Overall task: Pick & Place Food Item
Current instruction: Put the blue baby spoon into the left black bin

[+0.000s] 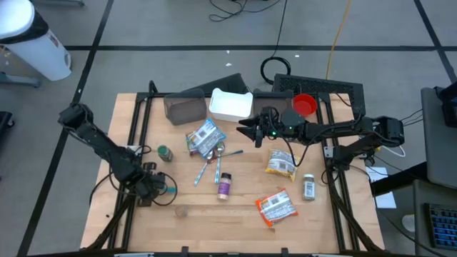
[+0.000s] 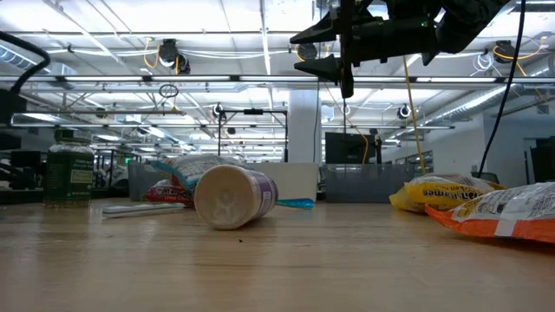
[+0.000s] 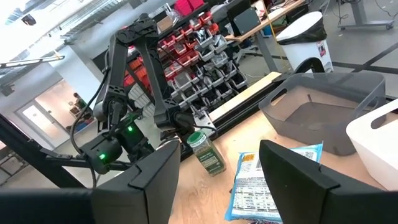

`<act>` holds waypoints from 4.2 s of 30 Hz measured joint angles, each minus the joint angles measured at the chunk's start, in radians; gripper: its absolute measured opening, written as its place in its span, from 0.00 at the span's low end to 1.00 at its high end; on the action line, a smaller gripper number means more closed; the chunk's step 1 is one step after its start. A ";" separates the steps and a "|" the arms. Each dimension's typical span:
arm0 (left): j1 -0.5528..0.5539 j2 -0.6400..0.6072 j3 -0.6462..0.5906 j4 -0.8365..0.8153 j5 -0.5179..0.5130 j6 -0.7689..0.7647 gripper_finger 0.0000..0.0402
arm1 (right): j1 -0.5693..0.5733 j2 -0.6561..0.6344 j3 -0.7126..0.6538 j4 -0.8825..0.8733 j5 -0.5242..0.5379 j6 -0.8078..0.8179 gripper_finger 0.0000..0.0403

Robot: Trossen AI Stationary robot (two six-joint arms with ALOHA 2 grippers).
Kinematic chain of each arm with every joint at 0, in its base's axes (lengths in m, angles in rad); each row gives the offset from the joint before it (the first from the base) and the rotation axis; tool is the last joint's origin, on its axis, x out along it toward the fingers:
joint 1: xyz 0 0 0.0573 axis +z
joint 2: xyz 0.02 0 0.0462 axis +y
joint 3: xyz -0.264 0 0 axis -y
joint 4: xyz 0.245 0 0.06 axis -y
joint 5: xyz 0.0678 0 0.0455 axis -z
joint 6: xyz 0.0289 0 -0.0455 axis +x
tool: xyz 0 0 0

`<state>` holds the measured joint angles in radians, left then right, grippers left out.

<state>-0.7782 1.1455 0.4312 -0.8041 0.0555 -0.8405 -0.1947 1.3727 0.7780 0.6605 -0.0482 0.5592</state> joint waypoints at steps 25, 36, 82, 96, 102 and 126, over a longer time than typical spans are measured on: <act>0.463 0.001 0.362 0.040 -0.165 0.287 0.06 | -0.007 0.000 0.000 0.170 0.074 0.119 0.52; 0.823 0.019 0.582 -0.002 -0.238 0.558 0.06 | -0.006 0.000 0.000 0.046 0.071 0.453 0.51; 0.927 0.597 1.328 -0.316 -0.297 1.051 0.06 | -0.028 0.016 0.000 -0.051 0.048 0.528 0.27; 0.918 0.597 1.328 -0.313 -0.308 1.075 0.06 | -0.028 0.016 0.000 -0.050 0.044 0.528 0.03; 0.918 0.598 1.328 -0.308 -0.306 1.074 0.06 | -0.028 0.014 0.000 -0.066 0.041 0.524 0.04; 0.984 0.535 1.447 -0.297 -0.321 1.049 0.52 | -0.085 0.016 -0.001 -0.121 0.025 0.450 0.03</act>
<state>0.2062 1.6805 1.8782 -1.1015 -0.2659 0.2086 -0.2796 1.3884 0.7773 0.5396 -0.0230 1.0089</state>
